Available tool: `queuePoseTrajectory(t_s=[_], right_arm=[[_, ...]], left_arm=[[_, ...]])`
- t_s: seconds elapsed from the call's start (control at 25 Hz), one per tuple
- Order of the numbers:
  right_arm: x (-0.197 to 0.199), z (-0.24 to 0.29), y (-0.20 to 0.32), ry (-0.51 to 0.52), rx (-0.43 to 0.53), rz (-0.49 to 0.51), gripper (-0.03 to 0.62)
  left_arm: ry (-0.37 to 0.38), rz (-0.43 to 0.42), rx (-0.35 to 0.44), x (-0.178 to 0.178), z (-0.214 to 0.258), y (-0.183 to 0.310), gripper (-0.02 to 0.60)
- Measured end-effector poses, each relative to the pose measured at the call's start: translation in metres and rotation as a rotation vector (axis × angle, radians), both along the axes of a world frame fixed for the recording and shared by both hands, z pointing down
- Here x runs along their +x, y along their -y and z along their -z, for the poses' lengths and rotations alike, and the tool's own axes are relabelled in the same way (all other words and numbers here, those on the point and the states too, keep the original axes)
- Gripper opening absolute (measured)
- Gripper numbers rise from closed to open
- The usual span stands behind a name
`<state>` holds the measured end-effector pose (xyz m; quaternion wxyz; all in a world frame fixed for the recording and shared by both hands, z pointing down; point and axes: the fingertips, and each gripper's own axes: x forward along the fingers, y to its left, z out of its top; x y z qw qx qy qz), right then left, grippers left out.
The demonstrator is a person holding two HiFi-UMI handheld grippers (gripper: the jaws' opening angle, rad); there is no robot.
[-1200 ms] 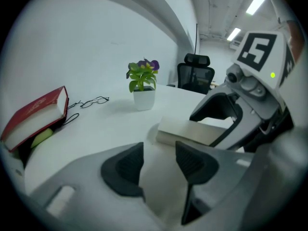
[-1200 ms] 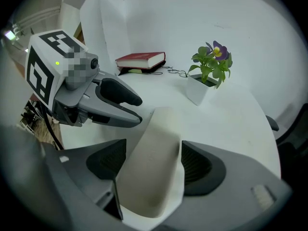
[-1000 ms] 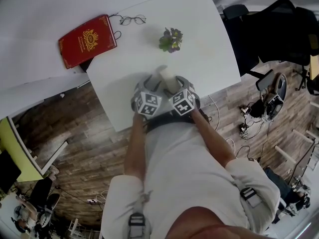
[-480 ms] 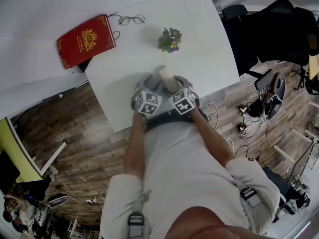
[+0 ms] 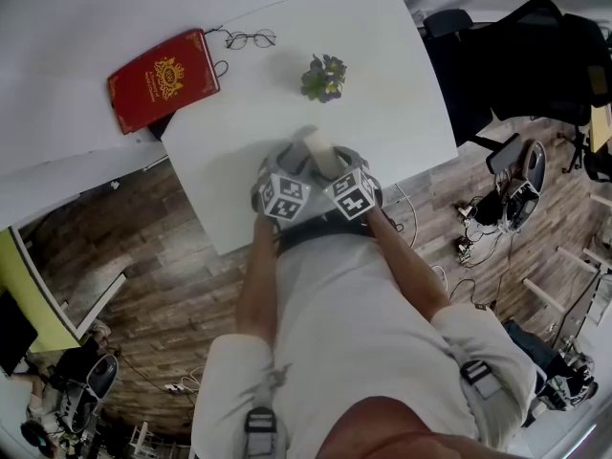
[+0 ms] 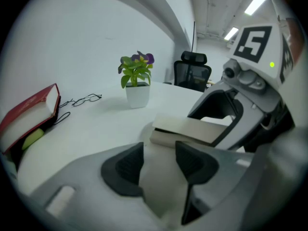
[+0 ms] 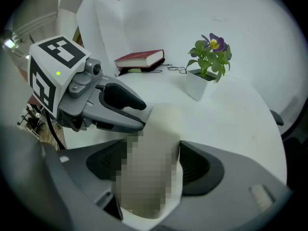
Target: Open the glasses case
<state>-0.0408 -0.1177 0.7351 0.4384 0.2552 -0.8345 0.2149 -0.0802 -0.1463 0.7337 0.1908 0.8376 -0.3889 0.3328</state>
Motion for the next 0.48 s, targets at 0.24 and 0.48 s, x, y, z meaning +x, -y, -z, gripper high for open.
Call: queuePoseTrajectory(t_s=[0.24, 0.48], right_arm=[[0.0006, 0.0045, 0.0012, -0.004, 0.019, 0.006, 0.347], [0.0026, 0.0094, 0.0017, 0.003, 0.033, 0.013, 0.333]], left_arm=[[-0.002, 0.0, -0.004, -0.0002, -0.0004, -0.0001, 0.21], [-0.004, 0.001, -0.003, -0.0003, -0.0016, -0.0001, 0.21]])
